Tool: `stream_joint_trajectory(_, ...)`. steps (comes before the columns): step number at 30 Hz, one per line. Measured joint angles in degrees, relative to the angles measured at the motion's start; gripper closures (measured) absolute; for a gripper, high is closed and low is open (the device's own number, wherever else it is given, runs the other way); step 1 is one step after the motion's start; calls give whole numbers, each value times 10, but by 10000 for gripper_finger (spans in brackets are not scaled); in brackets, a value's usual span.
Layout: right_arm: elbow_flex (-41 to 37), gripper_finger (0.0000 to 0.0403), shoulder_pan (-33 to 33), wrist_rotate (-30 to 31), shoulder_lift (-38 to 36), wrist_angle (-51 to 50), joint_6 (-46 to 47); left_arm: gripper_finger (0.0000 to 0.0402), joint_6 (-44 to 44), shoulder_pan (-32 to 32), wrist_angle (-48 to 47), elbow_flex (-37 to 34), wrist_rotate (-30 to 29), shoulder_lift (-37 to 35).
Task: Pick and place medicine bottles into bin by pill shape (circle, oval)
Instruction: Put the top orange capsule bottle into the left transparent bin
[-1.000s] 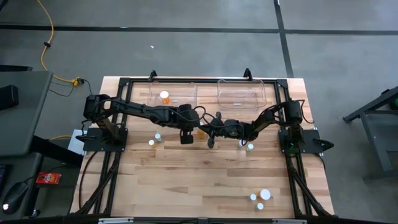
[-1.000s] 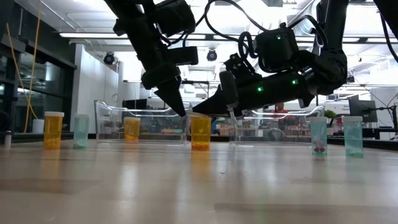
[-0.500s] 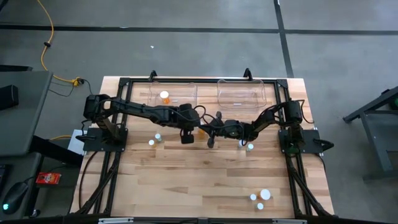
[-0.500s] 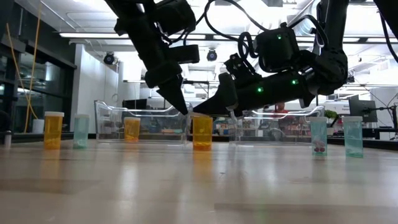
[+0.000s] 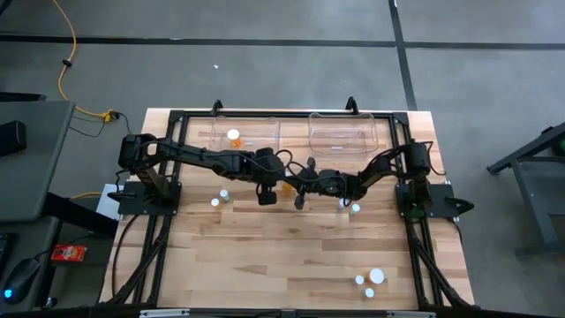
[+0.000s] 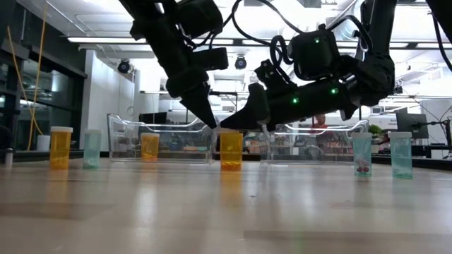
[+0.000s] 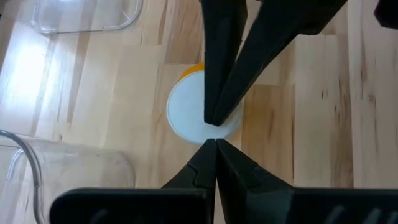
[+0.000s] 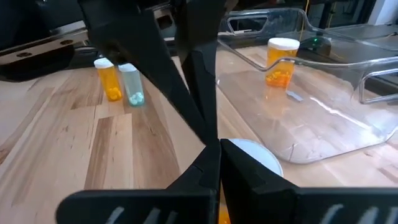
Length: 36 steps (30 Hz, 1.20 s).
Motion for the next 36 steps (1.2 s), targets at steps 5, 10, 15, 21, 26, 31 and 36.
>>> stream_joint_trajectory(5, 1, 402, -1, 0, -16, -2, -8, 401, 0, 0, 2, 0, 0, 0)
stream_joint_trajectory(10, 0, 402, -1, 1, -15, -4, -17, 401, 0, 0, 1, 0, 0, 0)
stream_joint_trajectory(15, 0, 402, -1, 1, -15, -1, -18, 401, 7, 0, -9, 0, -11, -1)
stream_joint_trajectory(21, -3, 402, -1, 1, -43, -22, -30, 401, 8, 0, -63, 0, -45, -26)
stream_joint_trajectory(26, -10, 402, 0, 16, -87, -50, -39, 401, -5, 2, -58, -22, -48, -54)
stream_joint_trajectory(31, -44, 402, 9, 45, -132, -60, -43, 401, -18, 4, 8, -86, -23, -83)
stream_joint_trajectory(36, -74, 402, 15, 62, -161, -60, -39, 396, -20, 4, 33, -139, -23, -92)
